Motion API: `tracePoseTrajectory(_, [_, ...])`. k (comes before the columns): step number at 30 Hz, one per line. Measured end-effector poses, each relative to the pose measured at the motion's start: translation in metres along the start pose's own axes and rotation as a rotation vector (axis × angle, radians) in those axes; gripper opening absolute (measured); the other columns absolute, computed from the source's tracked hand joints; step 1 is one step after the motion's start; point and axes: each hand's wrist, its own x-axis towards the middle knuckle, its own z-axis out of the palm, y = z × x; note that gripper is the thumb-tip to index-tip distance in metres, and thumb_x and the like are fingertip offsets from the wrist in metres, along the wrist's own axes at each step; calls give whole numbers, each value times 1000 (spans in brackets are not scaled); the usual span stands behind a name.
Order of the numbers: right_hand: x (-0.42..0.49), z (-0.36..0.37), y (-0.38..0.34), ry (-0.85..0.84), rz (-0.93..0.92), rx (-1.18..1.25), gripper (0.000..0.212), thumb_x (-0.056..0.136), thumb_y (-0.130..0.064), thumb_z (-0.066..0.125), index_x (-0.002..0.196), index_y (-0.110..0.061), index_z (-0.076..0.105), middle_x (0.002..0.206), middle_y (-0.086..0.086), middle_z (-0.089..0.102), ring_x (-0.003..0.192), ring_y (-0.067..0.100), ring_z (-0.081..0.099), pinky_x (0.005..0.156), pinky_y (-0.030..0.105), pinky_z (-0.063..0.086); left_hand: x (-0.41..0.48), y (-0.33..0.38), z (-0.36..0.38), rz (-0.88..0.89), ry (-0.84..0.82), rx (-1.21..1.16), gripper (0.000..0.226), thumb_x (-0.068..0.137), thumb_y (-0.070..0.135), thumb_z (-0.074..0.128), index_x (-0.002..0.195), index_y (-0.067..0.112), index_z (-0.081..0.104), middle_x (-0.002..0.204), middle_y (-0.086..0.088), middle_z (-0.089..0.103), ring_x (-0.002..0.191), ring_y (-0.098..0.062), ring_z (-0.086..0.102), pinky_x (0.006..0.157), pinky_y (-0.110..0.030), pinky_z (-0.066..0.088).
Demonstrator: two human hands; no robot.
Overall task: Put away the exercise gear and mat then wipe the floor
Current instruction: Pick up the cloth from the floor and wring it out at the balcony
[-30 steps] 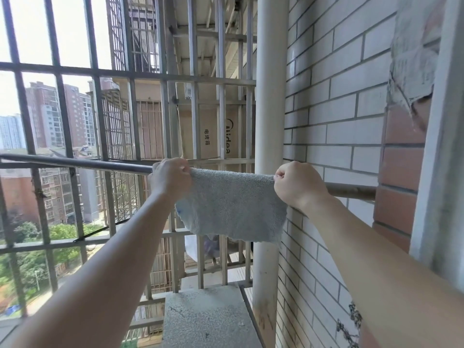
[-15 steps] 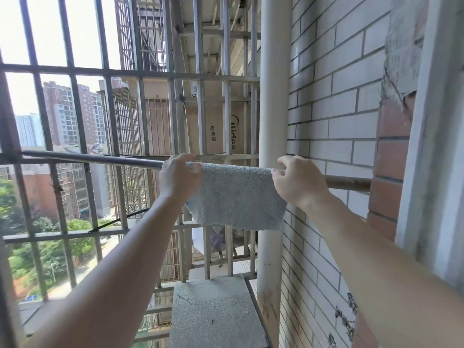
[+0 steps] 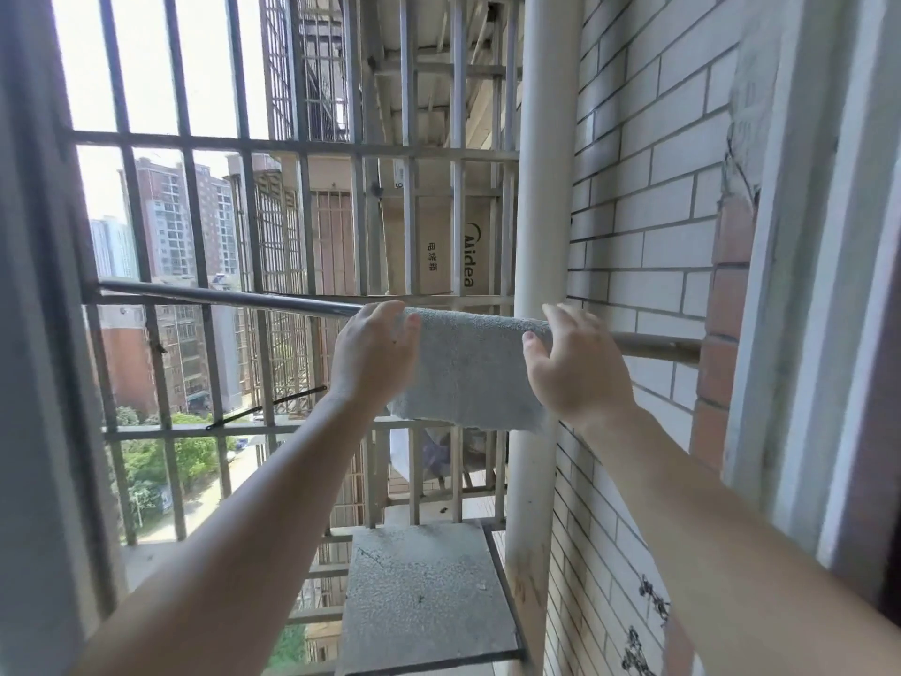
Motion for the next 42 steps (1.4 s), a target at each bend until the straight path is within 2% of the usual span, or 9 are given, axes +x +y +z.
tracePoseTrajectory(3, [-13,3,-5,29,-30,0,51,97,-33,45,140,-6,45,141,10,50,134,25,39,115,34,25,-18,5,-8,53,11,-3,39,101,37,43,130,14,58,129,-5,61,119,-22,55,102,-44,45])
tracePoseTrajectory(7, [-33,5,-10,47,-66,5,53,97,-34,43,141,-4,44,143,13,48,136,25,37,117,34,22,-47,11,-18,94,7,10,43,102,32,43,140,14,52,142,-3,54,129,-19,50,108,-46,42])
tracePoseTrajectory(16, [-83,19,-9,-17,-66,40,58,96,-39,35,145,-7,39,150,11,40,141,23,30,119,37,21,-106,1,-26,65,-14,63,45,103,34,41,139,10,51,144,-6,52,133,-20,46,111,-45,39])
tracePoseTrajectory(21, [-114,30,-8,-45,-50,47,58,95,-38,33,143,-6,41,147,12,44,139,23,35,118,35,23,-140,-4,-26,38,-37,118,43,103,31,43,139,10,51,147,-6,49,136,-21,43,115,-36,30])
tracePoseTrajectory(24, [-136,40,-5,-80,-33,67,57,95,-37,34,143,-6,41,147,11,44,140,22,34,118,37,24,-165,-12,-25,-14,-66,125,41,102,29,46,140,13,50,150,-5,45,140,-21,38,117,-43,30])
tracePoseTrajectory(27, [-159,50,-3,-111,-33,80,56,95,-36,35,141,-6,44,145,11,47,138,22,37,116,40,29,-190,-25,-19,-47,-123,169,47,101,36,40,143,16,46,153,-4,42,142,-21,35,117,-48,31])
tracePoseTrajectory(31, [-185,63,-2,-167,-26,110,55,95,-36,36,140,-6,45,145,11,46,138,22,37,116,40,29,-220,-42,-13,-85,-176,201,48,102,38,37,145,19,43,155,-3,39,144,-20,30,120,-46,25])
tracePoseTrajectory(37, [-216,74,-1,-242,-32,107,57,94,-38,32,139,-7,46,144,11,47,137,23,39,115,41,30,-249,-56,-15,-109,-223,252,54,97,42,33,146,20,41,156,1,37,146,-17,27,120,-47,24])
tracePoseTrajectory(42, [-237,82,5,-318,-23,88,58,94,-43,28,140,-11,44,146,7,46,138,22,37,111,48,34,-267,-57,-21,-142,-231,268,54,97,41,36,148,21,38,156,0,37,146,-18,27,121,-45,21])
